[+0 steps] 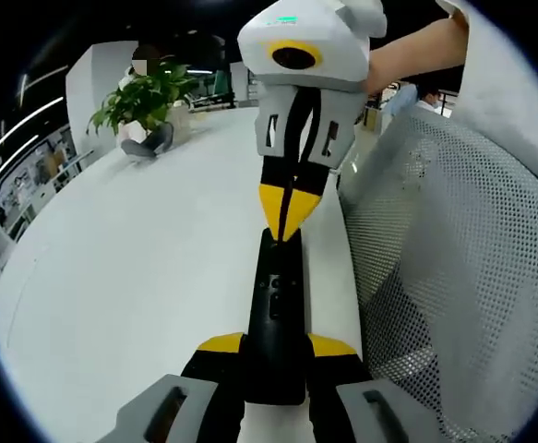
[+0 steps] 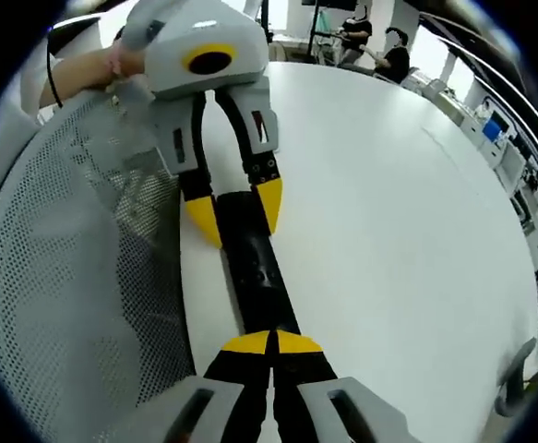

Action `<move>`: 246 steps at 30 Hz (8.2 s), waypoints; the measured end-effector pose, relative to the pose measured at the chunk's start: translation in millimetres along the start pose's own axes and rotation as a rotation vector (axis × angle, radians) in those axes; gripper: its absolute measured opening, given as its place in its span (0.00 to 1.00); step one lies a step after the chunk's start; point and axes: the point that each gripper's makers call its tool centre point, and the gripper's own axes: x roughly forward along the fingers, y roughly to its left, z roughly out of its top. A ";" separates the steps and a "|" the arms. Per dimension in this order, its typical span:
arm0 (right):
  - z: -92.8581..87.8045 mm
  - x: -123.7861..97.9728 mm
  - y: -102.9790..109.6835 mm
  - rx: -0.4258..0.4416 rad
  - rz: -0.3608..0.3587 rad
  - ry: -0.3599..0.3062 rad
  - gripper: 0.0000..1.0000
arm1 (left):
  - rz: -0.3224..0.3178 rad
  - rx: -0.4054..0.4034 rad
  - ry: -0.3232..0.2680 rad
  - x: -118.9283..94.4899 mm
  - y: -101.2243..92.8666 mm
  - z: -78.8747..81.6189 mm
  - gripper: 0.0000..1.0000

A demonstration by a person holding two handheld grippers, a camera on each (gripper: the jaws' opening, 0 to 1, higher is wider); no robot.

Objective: Press the specified remote control buttons in sequence, fully releasing each button before pressing the next.

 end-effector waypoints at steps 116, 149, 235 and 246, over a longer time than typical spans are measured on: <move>16.7 10.3 9.8 -0.270 0.058 -0.019 0.03 | -0.020 0.024 -0.071 2.9 -1.0 4.5 0.24; 22.3 10.3 8.7 -0.315 0.109 -0.154 0.07 | -0.021 0.021 -0.090 1.0 -2.5 4.8 0.24; 33.7 14.9 7.6 -0.122 0.019 -0.150 0.00 | -0.011 -0.033 -0.136 2.0 -1.0 4.8 0.24; 33.2 18.0 10.2 -0.292 0.028 -0.040 0.00 | -0.014 -0.026 -0.133 1.8 -1.5 4.8 0.24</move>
